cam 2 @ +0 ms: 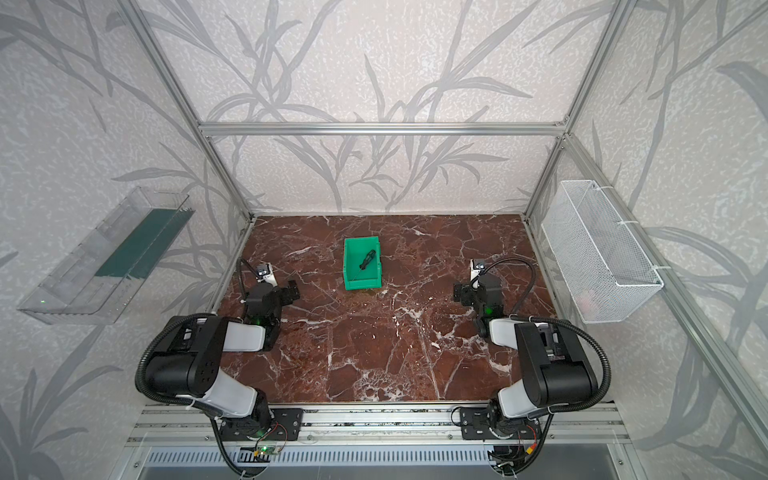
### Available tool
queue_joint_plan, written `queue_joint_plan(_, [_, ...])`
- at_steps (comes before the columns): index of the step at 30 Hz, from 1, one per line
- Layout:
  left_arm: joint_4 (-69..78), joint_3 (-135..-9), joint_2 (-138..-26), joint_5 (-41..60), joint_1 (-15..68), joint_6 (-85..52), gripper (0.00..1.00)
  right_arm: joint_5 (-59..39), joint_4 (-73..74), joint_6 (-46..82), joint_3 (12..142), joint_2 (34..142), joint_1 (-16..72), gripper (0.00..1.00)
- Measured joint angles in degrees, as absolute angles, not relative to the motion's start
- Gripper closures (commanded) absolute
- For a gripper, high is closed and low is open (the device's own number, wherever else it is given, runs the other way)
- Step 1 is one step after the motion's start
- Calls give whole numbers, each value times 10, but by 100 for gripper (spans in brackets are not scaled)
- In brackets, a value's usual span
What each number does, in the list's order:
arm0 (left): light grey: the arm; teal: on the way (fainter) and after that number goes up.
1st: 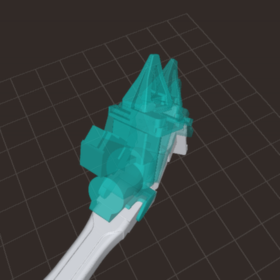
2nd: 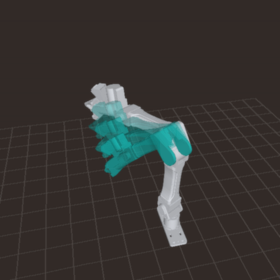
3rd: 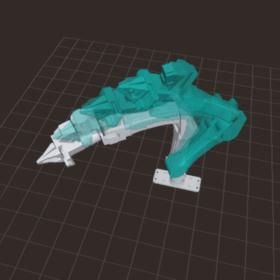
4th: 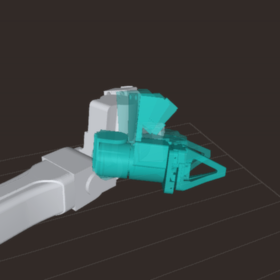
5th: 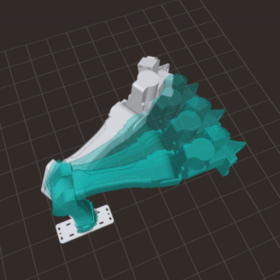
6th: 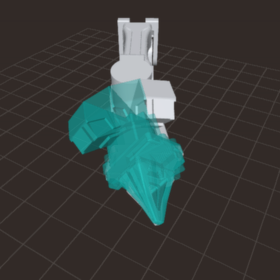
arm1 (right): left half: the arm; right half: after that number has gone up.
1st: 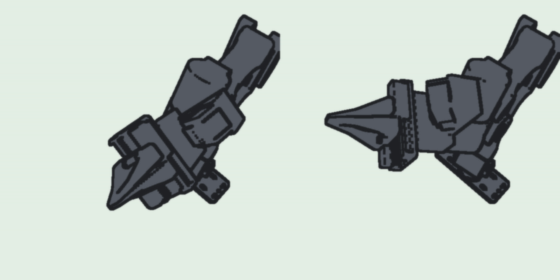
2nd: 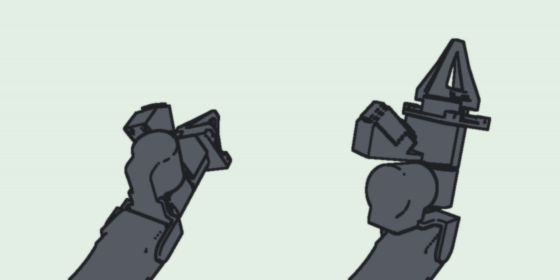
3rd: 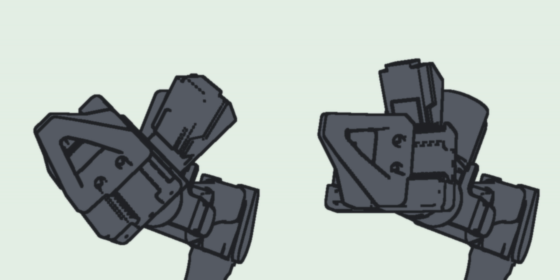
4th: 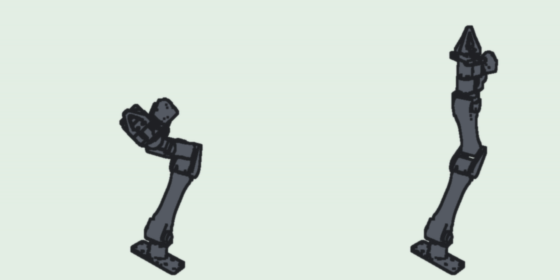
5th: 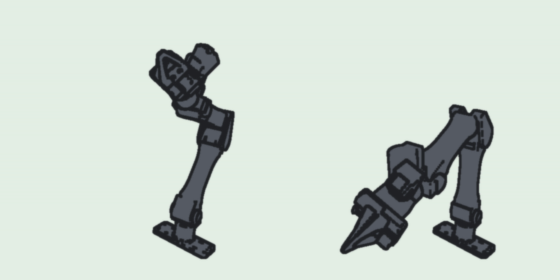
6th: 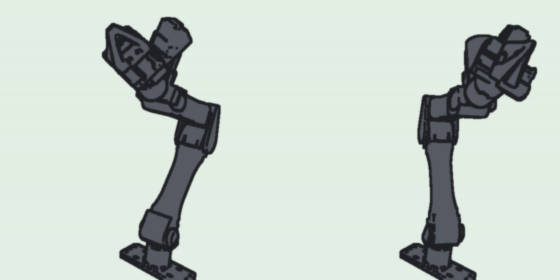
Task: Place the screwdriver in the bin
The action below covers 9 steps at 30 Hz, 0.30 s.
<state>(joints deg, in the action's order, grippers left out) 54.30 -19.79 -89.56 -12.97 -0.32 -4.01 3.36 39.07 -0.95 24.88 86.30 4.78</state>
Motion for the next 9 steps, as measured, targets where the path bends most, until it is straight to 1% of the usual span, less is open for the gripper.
queue_joint_plan(9, [547, -198, -896, -142, 4, -32, 1, 33, 392, -10, 249, 863, 48, 1])
